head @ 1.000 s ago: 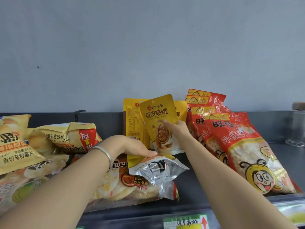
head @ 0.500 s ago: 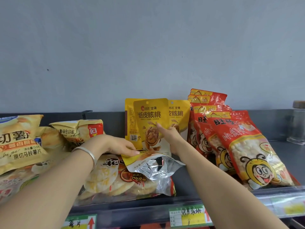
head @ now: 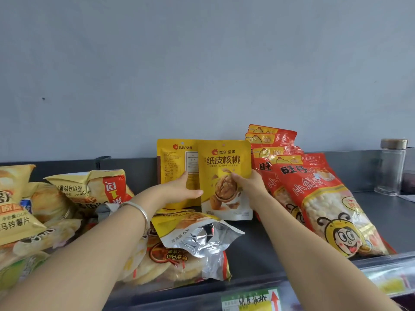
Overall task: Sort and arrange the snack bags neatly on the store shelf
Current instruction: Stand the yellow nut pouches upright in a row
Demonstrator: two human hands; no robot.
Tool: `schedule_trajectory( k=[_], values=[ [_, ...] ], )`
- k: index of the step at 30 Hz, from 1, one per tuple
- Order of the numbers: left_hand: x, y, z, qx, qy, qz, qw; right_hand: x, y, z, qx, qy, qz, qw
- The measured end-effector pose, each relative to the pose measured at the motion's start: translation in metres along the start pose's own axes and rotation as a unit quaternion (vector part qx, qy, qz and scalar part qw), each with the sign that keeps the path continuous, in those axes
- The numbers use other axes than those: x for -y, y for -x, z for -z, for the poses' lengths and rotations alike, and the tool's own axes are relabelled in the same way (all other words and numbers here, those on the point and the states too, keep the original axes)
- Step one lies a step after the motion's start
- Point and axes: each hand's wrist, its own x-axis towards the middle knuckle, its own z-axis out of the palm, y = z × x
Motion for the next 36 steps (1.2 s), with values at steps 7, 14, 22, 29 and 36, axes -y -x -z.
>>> schedule_trajectory(
  k=[7,14,22,29,36],
  values=[
    [-0.018,-0.021,-0.009,-0.036,0.059,0.009,0.998,-0.012,-0.001,-0.009,-0.042,0.141,-0.033,0.989],
    [-0.014,-0.036,-0.024,-0.013,0.123,0.012,0.992,-0.005,0.007,-0.003,-0.033,0.184,0.02,0.982],
    [-0.014,-0.034,-0.029,-0.077,0.133,0.043,0.987,-0.015,0.003,-0.004,0.003,0.284,-0.049,0.958],
    [-0.015,-0.01,-0.016,-0.077,0.038,-0.011,0.996,0.009,0.027,-0.001,-0.005,0.448,-0.014,0.894],
    [0.003,0.019,-0.009,-0.041,-0.106,-0.038,0.993,0.02,0.053,-0.022,0.215,0.356,-0.152,0.897]
  ],
)
